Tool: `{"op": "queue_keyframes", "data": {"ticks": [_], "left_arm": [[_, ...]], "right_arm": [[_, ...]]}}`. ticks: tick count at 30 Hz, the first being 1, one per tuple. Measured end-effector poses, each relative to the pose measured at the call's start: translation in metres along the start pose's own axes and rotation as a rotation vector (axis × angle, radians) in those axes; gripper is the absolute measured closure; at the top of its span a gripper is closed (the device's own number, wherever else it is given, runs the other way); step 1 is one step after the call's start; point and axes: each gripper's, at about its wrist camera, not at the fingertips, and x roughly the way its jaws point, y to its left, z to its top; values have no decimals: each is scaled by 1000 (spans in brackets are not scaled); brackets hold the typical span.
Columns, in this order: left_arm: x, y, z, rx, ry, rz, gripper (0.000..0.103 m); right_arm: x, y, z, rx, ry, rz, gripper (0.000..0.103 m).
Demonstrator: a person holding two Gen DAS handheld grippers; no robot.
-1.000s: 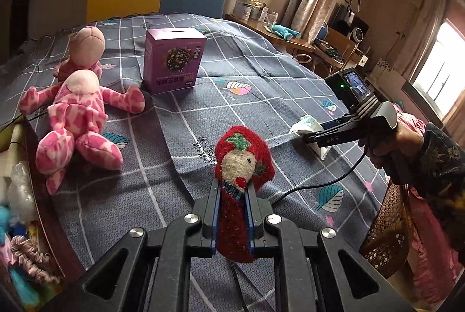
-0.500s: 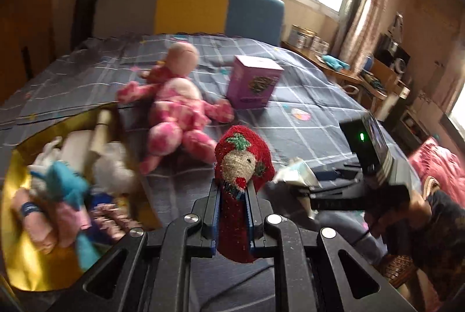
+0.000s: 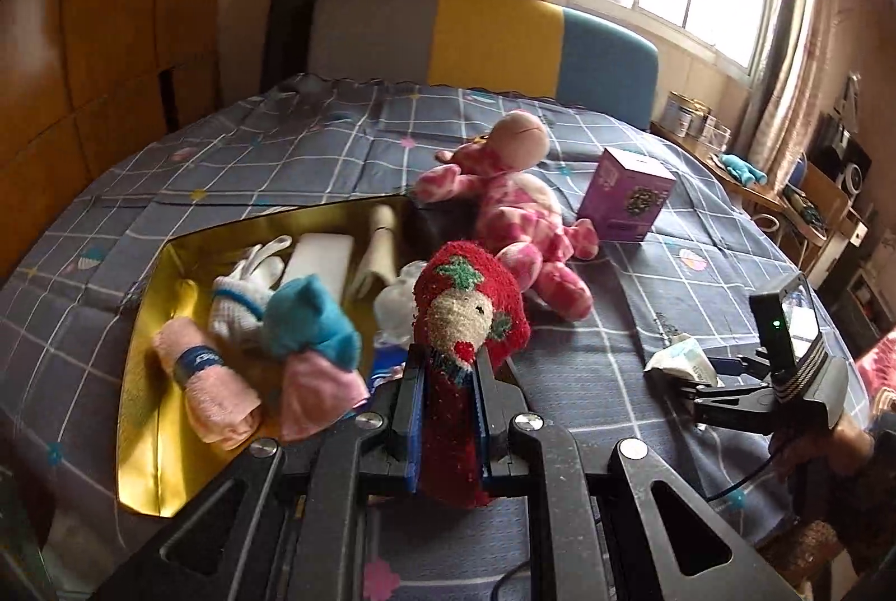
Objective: Organize soft objects
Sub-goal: 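Carry the red sock-doll into the gold tray and open the left gripper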
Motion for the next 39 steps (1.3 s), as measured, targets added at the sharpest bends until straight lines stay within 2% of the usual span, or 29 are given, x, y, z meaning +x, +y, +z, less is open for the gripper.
{"op": "queue_keyframes", "data": {"ticks": [7, 16, 21, 25, 28, 30, 36, 39], "left_arm": [[-2, 41, -14, -104, 27, 11, 89], [-21, 135, -17, -414, -9, 51, 89], [-2, 145, -21, -487, 13, 41, 89], [28, 136, -23, -450, 77, 49, 88], [51, 128, -28, -398, 145, 98, 88], [61, 127, -35, -398, 179, 102, 85], [58, 124, -44, -357, 176, 161, 78], [55, 121, -44, -339, 167, 195, 68]], "right_arm": [[5, 2, 1, 16, 9, -14, 48], [2, 3, -7, 11, -46, -17, 48], [1, 2, -9, 19, -63, -14, 48], [0, 2, -9, 24, -65, -11, 48], [0, 2, -9, 24, -65, -10, 48], [-1, 2, -10, 26, -64, -11, 48], [-1, 2, -10, 28, -62, -13, 48], [-1, 2, -10, 31, -63, -14, 48]]}}
